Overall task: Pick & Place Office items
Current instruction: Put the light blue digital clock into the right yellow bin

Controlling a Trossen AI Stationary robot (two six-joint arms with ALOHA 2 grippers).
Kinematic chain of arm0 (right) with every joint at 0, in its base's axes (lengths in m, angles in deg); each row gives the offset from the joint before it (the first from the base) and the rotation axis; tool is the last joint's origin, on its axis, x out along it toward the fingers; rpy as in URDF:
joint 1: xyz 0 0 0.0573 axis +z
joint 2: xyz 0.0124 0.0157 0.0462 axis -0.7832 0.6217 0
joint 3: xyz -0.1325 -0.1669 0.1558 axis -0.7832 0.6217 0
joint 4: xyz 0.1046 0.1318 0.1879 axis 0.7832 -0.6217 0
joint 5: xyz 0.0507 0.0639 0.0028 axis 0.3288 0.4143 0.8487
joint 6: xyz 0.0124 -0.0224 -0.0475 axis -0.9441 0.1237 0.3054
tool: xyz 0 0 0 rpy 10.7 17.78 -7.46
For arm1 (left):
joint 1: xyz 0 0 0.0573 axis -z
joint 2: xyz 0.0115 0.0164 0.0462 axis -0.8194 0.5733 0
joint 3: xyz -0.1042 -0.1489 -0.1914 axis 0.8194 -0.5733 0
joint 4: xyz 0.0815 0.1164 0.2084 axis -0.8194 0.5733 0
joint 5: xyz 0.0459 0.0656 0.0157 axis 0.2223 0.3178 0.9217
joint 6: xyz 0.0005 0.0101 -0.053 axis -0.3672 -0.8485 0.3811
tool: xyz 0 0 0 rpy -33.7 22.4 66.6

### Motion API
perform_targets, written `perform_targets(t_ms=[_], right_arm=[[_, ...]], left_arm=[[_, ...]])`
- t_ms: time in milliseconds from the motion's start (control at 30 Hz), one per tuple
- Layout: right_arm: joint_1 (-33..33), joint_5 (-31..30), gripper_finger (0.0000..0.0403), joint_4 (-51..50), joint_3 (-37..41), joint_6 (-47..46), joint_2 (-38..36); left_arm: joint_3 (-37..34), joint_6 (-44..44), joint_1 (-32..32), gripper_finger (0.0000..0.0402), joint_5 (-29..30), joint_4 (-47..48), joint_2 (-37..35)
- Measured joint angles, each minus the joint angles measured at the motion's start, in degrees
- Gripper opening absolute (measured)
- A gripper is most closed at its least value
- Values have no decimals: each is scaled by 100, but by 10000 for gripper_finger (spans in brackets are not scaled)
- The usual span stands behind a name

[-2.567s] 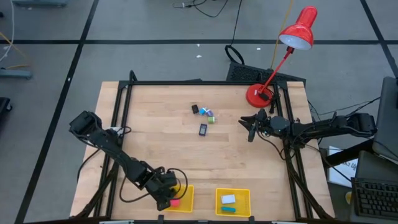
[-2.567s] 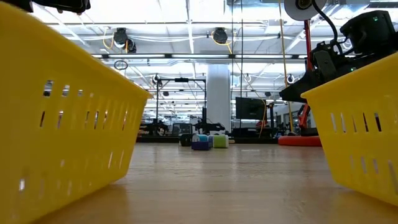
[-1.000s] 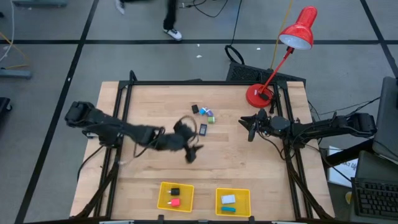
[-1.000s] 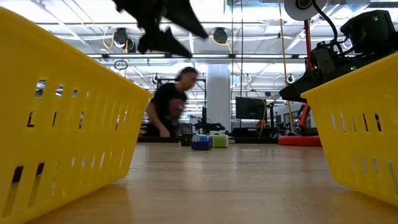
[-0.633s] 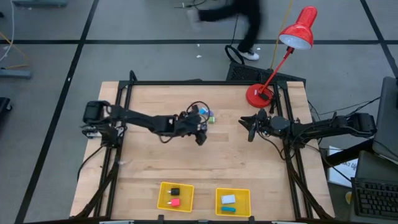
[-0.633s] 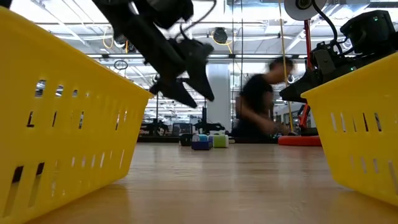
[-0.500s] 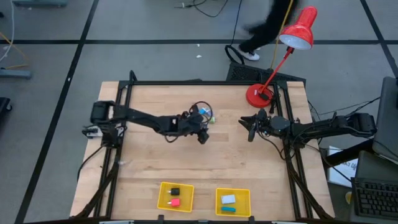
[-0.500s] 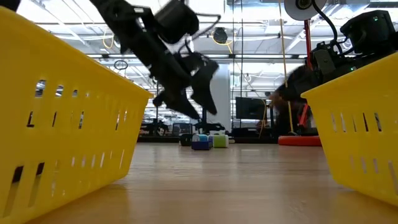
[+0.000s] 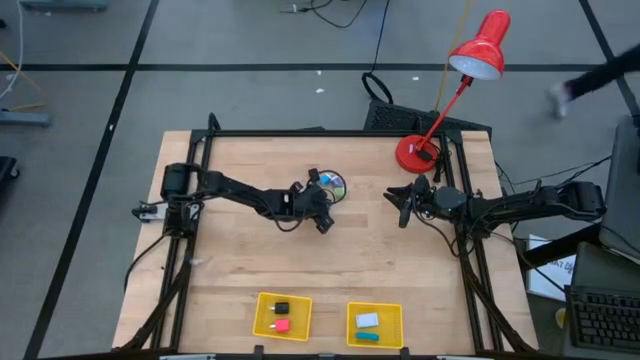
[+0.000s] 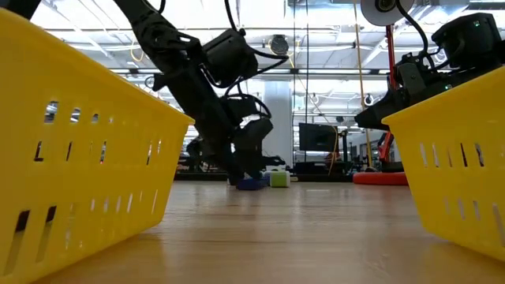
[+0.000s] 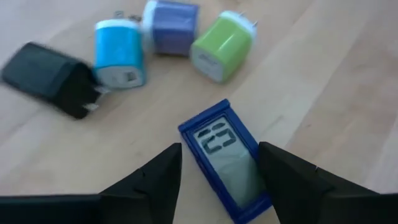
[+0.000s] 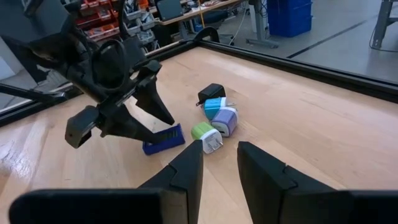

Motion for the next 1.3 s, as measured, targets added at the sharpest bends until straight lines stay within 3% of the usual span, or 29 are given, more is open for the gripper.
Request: perform_targets(t_ms=[200,433,667,867,1000,1167,1300], right_arm=[[-1,1,89,0,0,1,1],[0,-2,89,7,1,0,4],[1,1,89,6,1,0,0],[0,1,89,1,1,1,0],[-1,1,89,5,1,1,0],[1,1,89,2,1,0,2],[-2,1,89,0,1,1,0]], left_arm=[[7,-9,65,172,-64,560,-65],[-20,4,321,118,-606,1256,-435],[-42,468,634,63,-265,2505,-1187],[-35,844,941,35,-406,2544,-1452],[-35,589,1104,67,-399,2863,-1402],[-35,550,1168,157,-68,3194,-1377],[-63,-12,1190,228,4,3124,-1377]])
